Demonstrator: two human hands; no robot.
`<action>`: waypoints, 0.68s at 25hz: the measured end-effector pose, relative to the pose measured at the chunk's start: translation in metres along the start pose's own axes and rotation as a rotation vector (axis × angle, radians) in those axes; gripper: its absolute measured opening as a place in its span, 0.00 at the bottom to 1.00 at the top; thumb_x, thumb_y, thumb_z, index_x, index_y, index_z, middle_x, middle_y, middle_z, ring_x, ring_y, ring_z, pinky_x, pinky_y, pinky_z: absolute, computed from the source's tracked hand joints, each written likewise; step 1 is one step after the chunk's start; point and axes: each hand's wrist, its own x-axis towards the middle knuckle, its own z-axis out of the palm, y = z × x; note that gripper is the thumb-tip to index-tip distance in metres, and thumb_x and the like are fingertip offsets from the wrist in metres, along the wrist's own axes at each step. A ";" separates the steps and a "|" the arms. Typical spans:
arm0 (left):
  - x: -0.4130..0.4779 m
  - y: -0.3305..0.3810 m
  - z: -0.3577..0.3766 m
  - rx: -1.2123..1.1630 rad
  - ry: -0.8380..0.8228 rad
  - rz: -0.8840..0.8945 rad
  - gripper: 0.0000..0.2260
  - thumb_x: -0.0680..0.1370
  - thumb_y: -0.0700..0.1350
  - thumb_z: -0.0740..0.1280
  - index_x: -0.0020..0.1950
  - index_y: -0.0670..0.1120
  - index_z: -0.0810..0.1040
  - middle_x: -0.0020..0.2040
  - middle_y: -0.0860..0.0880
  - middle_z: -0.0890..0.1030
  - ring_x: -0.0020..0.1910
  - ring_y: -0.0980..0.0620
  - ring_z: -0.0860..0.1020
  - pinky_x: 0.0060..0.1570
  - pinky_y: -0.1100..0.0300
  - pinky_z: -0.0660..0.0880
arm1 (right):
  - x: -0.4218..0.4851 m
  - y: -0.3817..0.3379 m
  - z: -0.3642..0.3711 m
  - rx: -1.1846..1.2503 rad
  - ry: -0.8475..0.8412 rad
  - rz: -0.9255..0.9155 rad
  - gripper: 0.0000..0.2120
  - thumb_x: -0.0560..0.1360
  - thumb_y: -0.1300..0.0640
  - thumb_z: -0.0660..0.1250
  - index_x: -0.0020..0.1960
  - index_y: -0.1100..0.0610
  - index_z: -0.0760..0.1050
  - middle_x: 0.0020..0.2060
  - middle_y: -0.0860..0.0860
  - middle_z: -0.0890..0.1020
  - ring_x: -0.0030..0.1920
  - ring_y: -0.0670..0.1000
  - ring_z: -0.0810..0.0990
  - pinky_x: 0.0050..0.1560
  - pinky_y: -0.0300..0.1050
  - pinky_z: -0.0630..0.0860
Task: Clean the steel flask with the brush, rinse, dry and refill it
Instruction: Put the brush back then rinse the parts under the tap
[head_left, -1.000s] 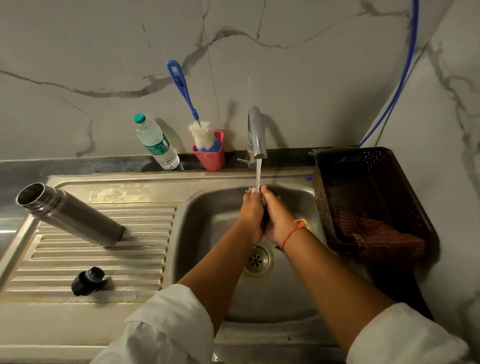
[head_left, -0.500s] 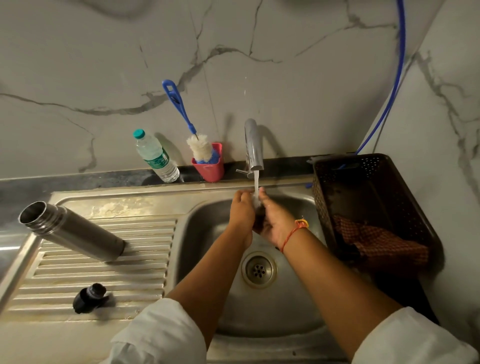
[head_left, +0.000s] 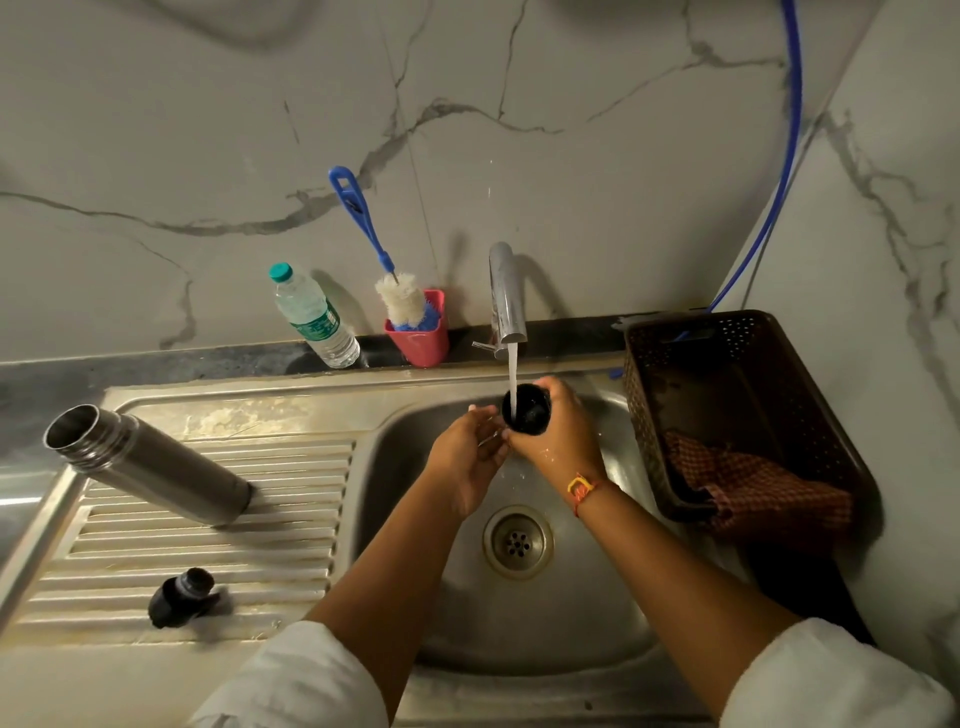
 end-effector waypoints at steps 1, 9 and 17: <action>0.001 -0.001 -0.002 -0.004 0.005 0.012 0.15 0.86 0.48 0.59 0.64 0.39 0.78 0.62 0.40 0.82 0.60 0.44 0.80 0.67 0.49 0.75 | 0.003 -0.001 0.002 -0.030 -0.021 -0.014 0.29 0.65 0.56 0.80 0.62 0.51 0.70 0.58 0.48 0.76 0.56 0.48 0.76 0.47 0.32 0.72; 0.000 -0.006 -0.003 0.157 -0.025 0.100 0.13 0.86 0.47 0.60 0.65 0.45 0.80 0.59 0.44 0.84 0.59 0.47 0.81 0.56 0.55 0.77 | -0.004 0.002 0.001 0.632 -0.067 0.540 0.14 0.74 0.49 0.74 0.55 0.54 0.77 0.55 0.55 0.83 0.50 0.50 0.83 0.50 0.43 0.81; -0.005 0.003 0.016 0.541 -0.063 0.305 0.11 0.80 0.43 0.71 0.62 0.51 0.81 0.57 0.49 0.84 0.58 0.52 0.82 0.55 0.59 0.79 | -0.002 -0.022 -0.005 1.399 -0.108 1.148 0.25 0.79 0.43 0.64 0.55 0.66 0.77 0.39 0.63 0.83 0.40 0.56 0.84 0.37 0.46 0.83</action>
